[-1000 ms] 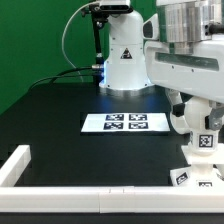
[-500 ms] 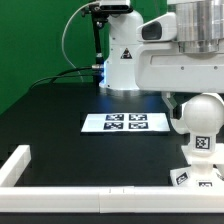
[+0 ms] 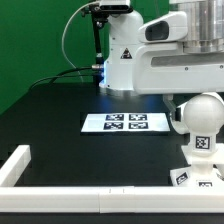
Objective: Assemble lamp
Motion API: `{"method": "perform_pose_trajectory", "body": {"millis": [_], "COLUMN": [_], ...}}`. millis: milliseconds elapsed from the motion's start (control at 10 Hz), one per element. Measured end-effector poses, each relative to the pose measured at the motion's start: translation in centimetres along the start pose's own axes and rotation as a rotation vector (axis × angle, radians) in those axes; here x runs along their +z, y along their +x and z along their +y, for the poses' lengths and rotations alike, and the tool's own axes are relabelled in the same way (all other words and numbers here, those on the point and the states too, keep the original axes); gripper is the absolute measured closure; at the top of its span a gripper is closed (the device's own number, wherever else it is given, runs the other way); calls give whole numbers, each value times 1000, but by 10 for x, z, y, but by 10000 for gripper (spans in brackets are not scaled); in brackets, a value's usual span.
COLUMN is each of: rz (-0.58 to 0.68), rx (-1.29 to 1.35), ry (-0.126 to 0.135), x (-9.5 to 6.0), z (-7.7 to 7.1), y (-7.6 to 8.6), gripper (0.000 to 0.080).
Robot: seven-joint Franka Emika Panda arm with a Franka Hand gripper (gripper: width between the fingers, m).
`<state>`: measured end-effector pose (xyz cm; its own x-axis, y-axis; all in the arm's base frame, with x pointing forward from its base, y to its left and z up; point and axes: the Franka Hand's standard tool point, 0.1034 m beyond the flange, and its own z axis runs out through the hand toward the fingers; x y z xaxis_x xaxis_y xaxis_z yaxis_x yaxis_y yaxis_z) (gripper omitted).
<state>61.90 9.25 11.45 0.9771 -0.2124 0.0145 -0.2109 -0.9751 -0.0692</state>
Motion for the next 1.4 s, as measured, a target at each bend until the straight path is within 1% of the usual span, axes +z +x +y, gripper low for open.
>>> {"method": "perform_pose_trajectory", "body": {"millis": [100, 300, 500, 700, 800, 900, 1000, 1200, 1300, 1400], "rz": [0, -2, -3, -2, -7, -18, -34, -72, -75, -75], "rx": [14, 168, 287, 589, 758, 930, 1088, 1300, 1310, 1299], "ry": [1, 6, 6, 0, 8, 28, 62, 112, 114, 114], "x": [0, 0, 0, 1, 1, 1, 1, 1, 1, 2], "z": [0, -1, -2, -5, -6, -8, -9, -9, -9, -9], "y": [0, 0, -1, -2, -2, -1, -1, 1, 1, 1], "gripper": [226, 226, 226, 226, 225, 225, 223, 223, 223, 163]}}
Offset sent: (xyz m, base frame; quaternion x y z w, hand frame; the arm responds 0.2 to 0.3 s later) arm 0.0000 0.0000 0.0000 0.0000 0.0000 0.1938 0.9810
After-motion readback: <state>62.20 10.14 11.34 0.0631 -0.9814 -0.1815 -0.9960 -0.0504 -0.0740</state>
